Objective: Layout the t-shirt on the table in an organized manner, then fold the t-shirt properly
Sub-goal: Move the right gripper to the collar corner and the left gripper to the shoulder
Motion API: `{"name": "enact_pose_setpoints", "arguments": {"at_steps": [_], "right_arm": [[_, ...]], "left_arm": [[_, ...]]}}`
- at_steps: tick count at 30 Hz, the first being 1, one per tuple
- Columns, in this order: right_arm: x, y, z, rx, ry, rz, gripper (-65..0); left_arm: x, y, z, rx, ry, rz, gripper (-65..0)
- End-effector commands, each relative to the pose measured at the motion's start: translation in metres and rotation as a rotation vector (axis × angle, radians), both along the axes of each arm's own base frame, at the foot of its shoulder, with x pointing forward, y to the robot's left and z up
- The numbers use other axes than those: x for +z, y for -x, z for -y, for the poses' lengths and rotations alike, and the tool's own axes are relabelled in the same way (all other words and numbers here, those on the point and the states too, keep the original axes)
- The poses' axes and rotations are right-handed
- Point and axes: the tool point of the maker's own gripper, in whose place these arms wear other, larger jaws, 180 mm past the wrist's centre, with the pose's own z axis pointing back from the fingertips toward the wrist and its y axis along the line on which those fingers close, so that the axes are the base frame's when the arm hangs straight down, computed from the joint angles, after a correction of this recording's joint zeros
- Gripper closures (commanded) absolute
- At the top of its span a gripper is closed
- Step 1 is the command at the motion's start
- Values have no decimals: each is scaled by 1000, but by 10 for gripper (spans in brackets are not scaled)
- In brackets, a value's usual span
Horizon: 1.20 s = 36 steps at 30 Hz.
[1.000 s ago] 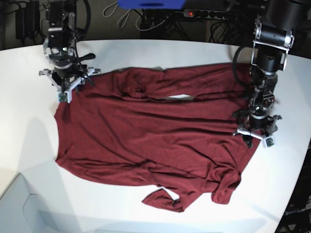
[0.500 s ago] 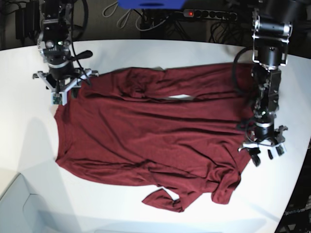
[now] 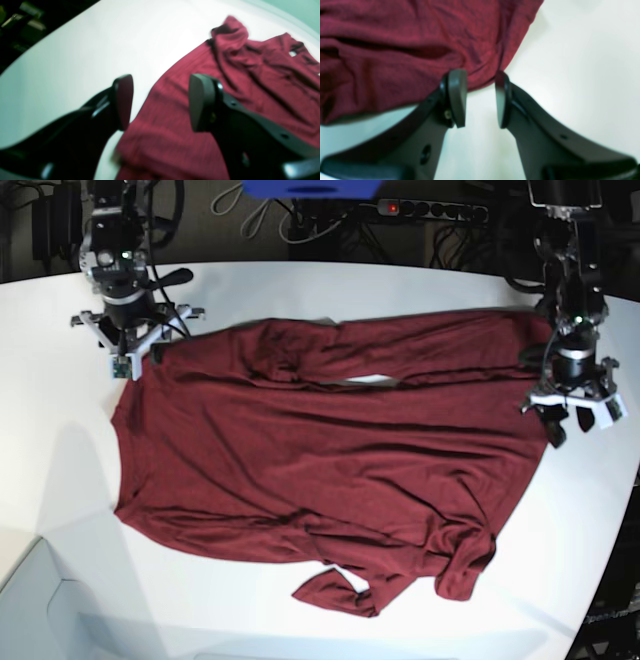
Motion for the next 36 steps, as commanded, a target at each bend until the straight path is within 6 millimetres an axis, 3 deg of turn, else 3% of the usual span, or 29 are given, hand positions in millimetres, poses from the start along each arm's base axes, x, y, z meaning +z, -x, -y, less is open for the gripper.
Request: {"name": "enact_pose_setpoints", "arguments": {"at_steps": [1, 4, 8, 15, 19, 22, 27, 36], "right_arm": [[11, -6, 2, 8, 16, 43, -202], [11, -6, 2, 7, 14, 43, -202], [11, -6, 2, 7, 14, 43, -201], [10, -6, 1, 10, 13, 42, -201], [10, -6, 1, 10, 11, 43, -201], [11, -6, 1, 10, 11, 44, -201], [10, -6, 1, 10, 11, 43, -201], [11, -6, 3, 6, 15, 43, -201]], "left_arm": [[19, 2, 0, -7, -25, 57, -343], [19, 30, 2, 15, -16, 48, -349], [10, 63, 7, 68, 19, 19, -439], [-35, 91, -2, 137, 66, -92, -570], [-46, 95, -3, 148, 76, -118, -577], [-44, 85, -4, 147, 79, -101, -577], [-63, 80, -8, 172, 106, -130, -577], [-91, 71, 16, 122, 142, -187, -577]]}}
